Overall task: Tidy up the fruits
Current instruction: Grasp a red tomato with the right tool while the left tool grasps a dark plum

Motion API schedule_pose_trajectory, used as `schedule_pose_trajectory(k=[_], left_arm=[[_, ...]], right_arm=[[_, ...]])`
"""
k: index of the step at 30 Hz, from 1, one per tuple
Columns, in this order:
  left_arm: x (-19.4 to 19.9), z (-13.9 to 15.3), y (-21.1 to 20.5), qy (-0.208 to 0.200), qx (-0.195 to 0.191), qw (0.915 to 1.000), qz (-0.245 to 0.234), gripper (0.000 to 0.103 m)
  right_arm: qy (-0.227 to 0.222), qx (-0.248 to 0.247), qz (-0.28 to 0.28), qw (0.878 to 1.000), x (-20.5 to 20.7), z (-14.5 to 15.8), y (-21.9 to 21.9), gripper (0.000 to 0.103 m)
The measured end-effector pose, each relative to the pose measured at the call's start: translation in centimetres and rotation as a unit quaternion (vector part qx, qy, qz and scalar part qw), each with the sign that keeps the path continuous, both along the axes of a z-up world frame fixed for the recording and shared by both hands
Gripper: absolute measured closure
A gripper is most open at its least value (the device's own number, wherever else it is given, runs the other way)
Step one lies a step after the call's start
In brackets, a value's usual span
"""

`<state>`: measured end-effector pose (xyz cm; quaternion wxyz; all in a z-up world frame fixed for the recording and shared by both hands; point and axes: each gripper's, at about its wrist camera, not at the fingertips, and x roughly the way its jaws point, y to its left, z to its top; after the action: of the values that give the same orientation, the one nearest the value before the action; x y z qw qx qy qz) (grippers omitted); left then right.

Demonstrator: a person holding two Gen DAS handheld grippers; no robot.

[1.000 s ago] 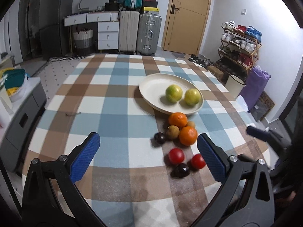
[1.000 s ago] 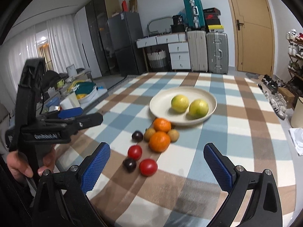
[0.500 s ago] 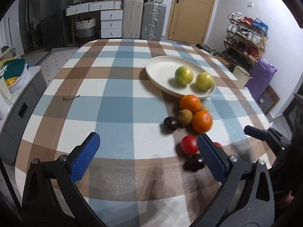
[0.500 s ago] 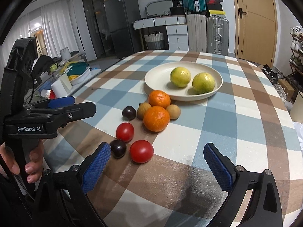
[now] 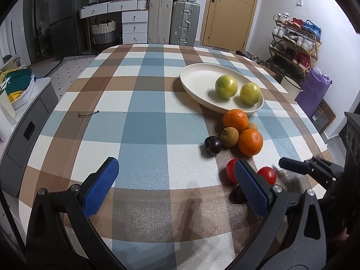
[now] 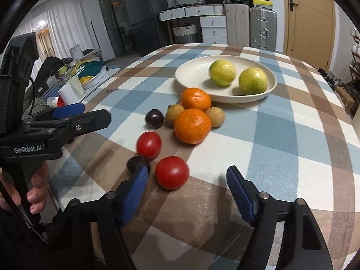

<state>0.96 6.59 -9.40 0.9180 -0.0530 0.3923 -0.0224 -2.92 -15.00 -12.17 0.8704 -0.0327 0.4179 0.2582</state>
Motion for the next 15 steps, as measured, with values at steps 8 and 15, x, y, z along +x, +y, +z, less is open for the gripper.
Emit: schedule_pose_trajectory(k=[8,15], left_arm=[[0.01,-0.09,0.11,0.002,-0.001,1.0000,0.001,0.001],[0.25,-0.48,0.44,0.013,-0.012,0.9998,0.002,0.001]], right_arm=[[0.002,0.007,0.010,1.000,-0.32,-0.31,0.20,0.071],[-0.016,0.021,0.007,1.000,-0.89,0.43,-0.62,0.071]])
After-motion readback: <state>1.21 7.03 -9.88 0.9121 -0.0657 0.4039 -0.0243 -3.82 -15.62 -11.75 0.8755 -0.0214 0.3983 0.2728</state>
